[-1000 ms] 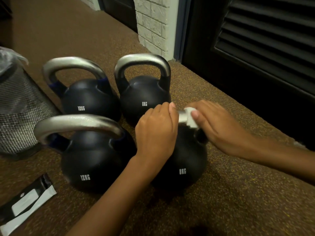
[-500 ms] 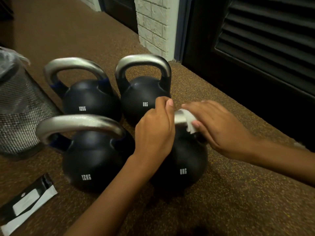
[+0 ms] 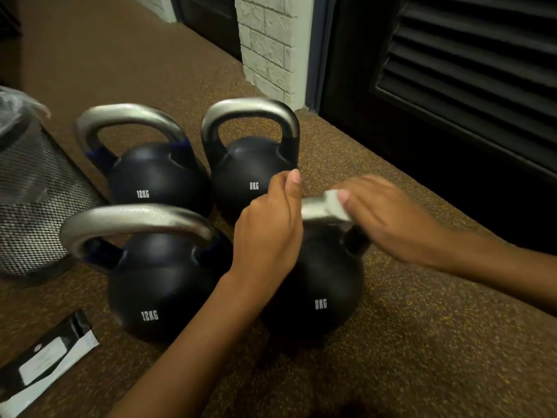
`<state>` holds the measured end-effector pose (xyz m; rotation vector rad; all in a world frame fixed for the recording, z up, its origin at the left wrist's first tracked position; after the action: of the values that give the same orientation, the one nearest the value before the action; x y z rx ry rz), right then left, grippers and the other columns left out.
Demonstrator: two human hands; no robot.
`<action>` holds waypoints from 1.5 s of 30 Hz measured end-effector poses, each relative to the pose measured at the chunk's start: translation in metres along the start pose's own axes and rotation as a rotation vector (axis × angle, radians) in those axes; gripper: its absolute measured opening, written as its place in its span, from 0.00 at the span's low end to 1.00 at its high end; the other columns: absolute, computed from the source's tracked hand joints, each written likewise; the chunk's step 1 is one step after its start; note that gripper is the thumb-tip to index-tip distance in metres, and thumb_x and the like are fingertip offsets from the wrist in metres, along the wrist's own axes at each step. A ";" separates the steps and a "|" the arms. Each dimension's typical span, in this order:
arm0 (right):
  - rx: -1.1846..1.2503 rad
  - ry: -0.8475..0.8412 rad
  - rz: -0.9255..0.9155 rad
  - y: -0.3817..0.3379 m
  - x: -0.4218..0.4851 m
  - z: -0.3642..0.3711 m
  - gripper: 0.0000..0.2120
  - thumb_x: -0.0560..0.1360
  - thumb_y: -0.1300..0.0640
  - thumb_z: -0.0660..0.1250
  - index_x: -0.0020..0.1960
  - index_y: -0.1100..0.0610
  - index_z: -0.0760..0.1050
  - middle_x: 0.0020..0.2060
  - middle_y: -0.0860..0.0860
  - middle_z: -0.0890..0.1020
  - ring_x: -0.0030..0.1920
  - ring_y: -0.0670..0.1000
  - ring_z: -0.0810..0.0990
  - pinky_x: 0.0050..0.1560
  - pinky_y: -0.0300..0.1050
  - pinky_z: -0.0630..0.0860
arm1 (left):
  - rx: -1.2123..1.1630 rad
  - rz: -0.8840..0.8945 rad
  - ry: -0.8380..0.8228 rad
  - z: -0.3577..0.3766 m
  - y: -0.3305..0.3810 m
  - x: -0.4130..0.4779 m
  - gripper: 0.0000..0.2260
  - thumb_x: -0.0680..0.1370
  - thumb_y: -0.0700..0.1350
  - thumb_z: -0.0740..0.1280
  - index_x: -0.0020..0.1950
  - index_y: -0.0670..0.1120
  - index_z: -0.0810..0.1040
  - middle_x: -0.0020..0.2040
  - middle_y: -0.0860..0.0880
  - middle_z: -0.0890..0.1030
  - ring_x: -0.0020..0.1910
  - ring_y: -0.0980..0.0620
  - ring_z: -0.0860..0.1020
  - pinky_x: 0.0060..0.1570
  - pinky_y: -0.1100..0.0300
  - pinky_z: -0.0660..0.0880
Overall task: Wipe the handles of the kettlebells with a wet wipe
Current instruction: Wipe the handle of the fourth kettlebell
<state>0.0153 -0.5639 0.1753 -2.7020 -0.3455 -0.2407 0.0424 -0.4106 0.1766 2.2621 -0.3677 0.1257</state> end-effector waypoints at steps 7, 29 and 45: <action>0.640 -0.109 0.446 0.030 -0.003 0.008 0.20 0.81 0.49 0.47 0.45 0.50 0.77 0.40 0.47 0.81 0.39 0.38 0.79 0.46 0.37 0.70 | 0.061 0.037 0.014 0.001 0.000 -0.001 0.20 0.81 0.53 0.47 0.59 0.47 0.74 0.44 0.46 0.82 0.45 0.44 0.79 0.41 0.55 0.68; 0.350 0.433 0.033 0.039 -0.047 0.026 0.20 0.72 0.50 0.66 0.61 0.55 0.67 0.55 0.49 0.72 0.56 0.43 0.72 0.59 0.33 0.68 | 0.124 0.130 0.062 0.003 -0.002 0.000 0.27 0.78 0.57 0.41 0.56 0.48 0.76 0.40 0.48 0.82 0.39 0.47 0.79 0.36 0.59 0.65; 0.242 0.467 -0.004 0.019 -0.034 0.019 0.15 0.71 0.55 0.67 0.54 0.55 0.66 0.52 0.49 0.70 0.53 0.53 0.71 0.55 0.38 0.67 | 0.146 0.146 0.061 0.005 -0.003 0.000 0.24 0.80 0.57 0.42 0.58 0.49 0.74 0.42 0.48 0.82 0.42 0.46 0.79 0.37 0.59 0.64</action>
<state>-0.0099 -0.5796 0.1436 -2.3174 -0.2221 -0.7609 0.0430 -0.4128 0.1713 2.3671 -0.5053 0.3058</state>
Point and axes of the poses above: each hand's wrist, its own x-axis towards the middle knuckle, its own z-axis out of the palm, y = z × x, the point moved 3 cm from there along x, towards the middle knuckle
